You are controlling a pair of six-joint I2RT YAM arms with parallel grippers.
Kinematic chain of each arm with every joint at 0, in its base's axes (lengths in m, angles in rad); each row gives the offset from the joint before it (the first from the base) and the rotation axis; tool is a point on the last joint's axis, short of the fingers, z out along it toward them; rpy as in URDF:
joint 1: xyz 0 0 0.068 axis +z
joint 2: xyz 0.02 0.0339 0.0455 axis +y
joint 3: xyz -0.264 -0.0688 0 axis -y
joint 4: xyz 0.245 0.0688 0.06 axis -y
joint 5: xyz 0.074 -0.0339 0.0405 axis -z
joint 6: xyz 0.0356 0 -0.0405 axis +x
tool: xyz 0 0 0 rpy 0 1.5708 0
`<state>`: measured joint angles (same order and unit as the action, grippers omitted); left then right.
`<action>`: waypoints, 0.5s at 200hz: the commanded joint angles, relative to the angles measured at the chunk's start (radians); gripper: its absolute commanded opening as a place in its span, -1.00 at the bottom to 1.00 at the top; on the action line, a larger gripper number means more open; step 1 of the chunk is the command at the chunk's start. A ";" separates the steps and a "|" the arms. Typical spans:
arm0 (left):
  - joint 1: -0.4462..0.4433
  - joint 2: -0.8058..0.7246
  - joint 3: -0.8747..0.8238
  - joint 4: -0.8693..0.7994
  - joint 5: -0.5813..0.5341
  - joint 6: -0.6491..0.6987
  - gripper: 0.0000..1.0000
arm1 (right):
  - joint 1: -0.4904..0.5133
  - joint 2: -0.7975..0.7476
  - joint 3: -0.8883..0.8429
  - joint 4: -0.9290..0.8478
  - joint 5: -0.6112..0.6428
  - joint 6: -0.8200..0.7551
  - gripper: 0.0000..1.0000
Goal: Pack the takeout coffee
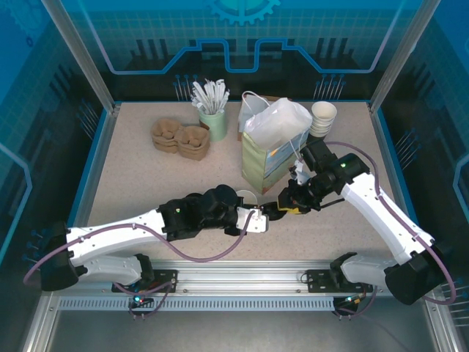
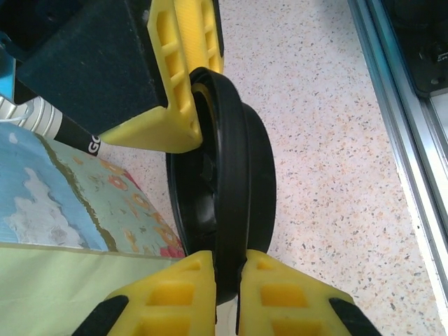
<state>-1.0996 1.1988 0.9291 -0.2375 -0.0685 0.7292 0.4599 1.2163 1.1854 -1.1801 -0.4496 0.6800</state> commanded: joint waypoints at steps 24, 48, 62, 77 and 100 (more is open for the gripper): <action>0.056 0.001 0.043 0.007 0.047 -0.158 -0.85 | -0.002 -0.040 0.046 0.007 0.000 0.005 -0.35; 0.096 -0.011 0.024 0.013 0.095 -0.210 -0.85 | -0.008 -0.093 0.036 0.050 0.033 0.031 -0.28; 0.116 -0.017 0.021 0.009 0.121 -0.244 -0.87 | -0.013 -0.118 0.034 0.056 0.060 0.033 -0.23; 0.139 -0.021 0.019 0.008 0.149 -0.286 -0.87 | -0.020 -0.137 0.034 0.060 0.072 0.027 -0.18; 0.169 -0.025 0.022 0.000 0.175 -0.351 -0.86 | -0.031 -0.169 0.036 0.066 0.098 0.024 -0.14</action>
<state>-0.9649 1.1976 0.9371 -0.2348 0.0563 0.4931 0.4492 1.0801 1.1965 -1.1091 -0.3794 0.7063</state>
